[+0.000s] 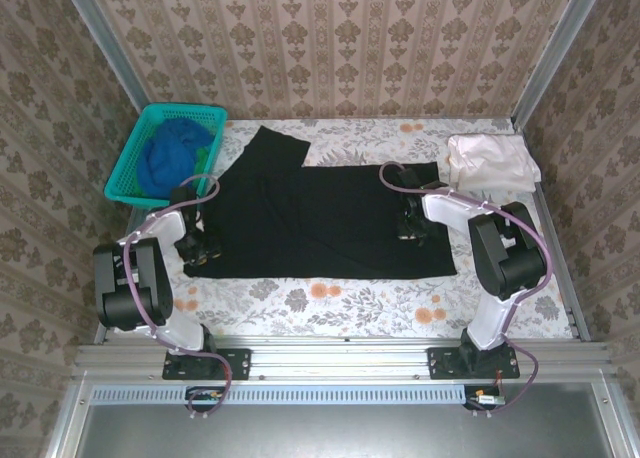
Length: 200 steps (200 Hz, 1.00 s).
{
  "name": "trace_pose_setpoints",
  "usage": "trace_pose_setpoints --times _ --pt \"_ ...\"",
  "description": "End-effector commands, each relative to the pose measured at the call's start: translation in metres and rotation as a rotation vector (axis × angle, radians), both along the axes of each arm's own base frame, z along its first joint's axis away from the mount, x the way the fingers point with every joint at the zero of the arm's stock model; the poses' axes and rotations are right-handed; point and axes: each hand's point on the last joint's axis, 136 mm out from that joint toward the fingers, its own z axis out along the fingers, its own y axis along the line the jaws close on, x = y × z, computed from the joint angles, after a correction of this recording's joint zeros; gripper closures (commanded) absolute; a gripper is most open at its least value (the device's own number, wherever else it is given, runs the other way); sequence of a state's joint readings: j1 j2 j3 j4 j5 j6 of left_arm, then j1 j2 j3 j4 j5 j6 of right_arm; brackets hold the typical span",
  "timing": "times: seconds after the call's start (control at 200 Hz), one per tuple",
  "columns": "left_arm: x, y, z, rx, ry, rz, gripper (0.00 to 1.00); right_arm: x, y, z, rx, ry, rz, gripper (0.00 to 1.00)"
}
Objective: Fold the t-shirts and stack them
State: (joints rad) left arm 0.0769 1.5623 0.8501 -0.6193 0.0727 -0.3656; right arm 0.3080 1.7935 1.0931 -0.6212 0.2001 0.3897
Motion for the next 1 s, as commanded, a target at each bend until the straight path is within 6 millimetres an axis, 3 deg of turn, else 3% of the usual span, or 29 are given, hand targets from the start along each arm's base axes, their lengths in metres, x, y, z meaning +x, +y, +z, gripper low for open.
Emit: trace_pose_setpoints --times 0.0,0.26,0.385,0.555,0.6,0.645,0.79,0.86,0.995 --pt "-0.006 0.001 -0.004 -0.005 0.021 -0.013 0.72 -0.005 -0.016 0.022 -0.052 -0.044 -0.03 0.97" --pt "-0.009 0.005 -0.005 0.003 0.035 -0.008 0.78 -0.002 -0.023 0.048 -0.06 -0.113 -0.045 1.0" --pt "-0.009 0.007 -0.005 0.009 0.038 -0.003 0.79 -0.003 -0.033 0.041 -0.071 -0.098 -0.07 1.0" --pt "-0.01 0.009 -0.006 0.015 0.046 -0.005 0.79 0.001 -0.037 0.014 -0.066 -0.025 -0.088 0.98" --pt "-0.01 0.009 -0.006 0.017 0.049 -0.003 0.79 0.002 -0.035 0.01 -0.064 -0.01 -0.085 0.92" --pt "-0.01 0.009 -0.006 0.02 0.049 -0.004 0.8 0.003 -0.035 0.008 -0.066 -0.002 -0.085 0.77" --pt "-0.01 0.009 -0.006 0.021 0.049 -0.002 0.75 0.004 -0.038 0.026 -0.069 -0.038 -0.088 0.65" --pt "-0.01 0.01 -0.005 0.022 0.046 -0.001 0.72 -0.001 -0.041 0.036 -0.066 -0.057 -0.096 0.45" --pt "-0.01 0.009 -0.005 0.02 0.046 -0.002 0.7 -0.022 -0.049 0.039 -0.046 -0.074 -0.138 0.46"
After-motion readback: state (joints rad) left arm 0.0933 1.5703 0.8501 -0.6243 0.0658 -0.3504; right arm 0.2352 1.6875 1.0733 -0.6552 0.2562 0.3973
